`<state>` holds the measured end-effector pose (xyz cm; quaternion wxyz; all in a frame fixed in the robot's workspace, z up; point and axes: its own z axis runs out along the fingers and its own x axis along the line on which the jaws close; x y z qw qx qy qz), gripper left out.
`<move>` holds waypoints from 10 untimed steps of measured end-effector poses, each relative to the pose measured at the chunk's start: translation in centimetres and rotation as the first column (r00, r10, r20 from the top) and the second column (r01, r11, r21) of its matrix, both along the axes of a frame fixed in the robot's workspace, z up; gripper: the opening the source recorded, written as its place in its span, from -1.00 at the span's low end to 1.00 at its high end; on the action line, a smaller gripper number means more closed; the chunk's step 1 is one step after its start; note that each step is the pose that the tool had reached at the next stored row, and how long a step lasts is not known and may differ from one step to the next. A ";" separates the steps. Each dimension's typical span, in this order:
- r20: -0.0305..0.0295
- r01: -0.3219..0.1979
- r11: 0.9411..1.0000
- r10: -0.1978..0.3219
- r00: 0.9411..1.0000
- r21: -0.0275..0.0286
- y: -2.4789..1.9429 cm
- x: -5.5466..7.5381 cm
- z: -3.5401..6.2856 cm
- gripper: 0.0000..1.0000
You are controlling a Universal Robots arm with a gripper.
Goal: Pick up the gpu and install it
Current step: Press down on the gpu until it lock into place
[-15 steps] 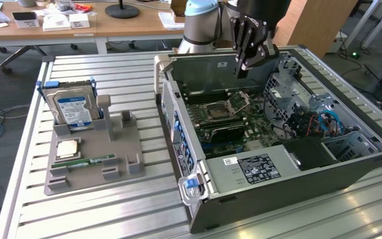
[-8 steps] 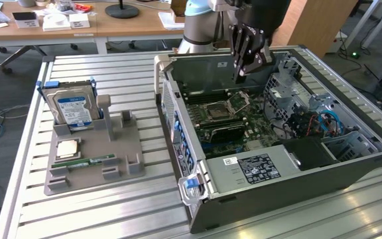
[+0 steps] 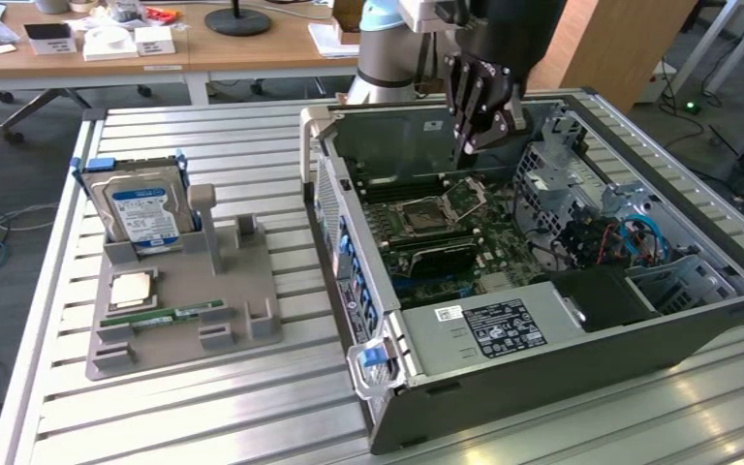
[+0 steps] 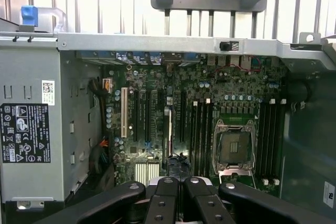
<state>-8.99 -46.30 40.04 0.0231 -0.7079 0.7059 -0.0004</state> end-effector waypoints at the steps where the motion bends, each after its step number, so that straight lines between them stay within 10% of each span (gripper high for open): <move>1: 0.000 0.000 1.000 0.000 1.000 0.000 0.00 0.0 -0.08 -0.79; 10: 0.000 0.000 1.000 0.000 1.000 0.000 0.00 0.0 -1.41 -0.79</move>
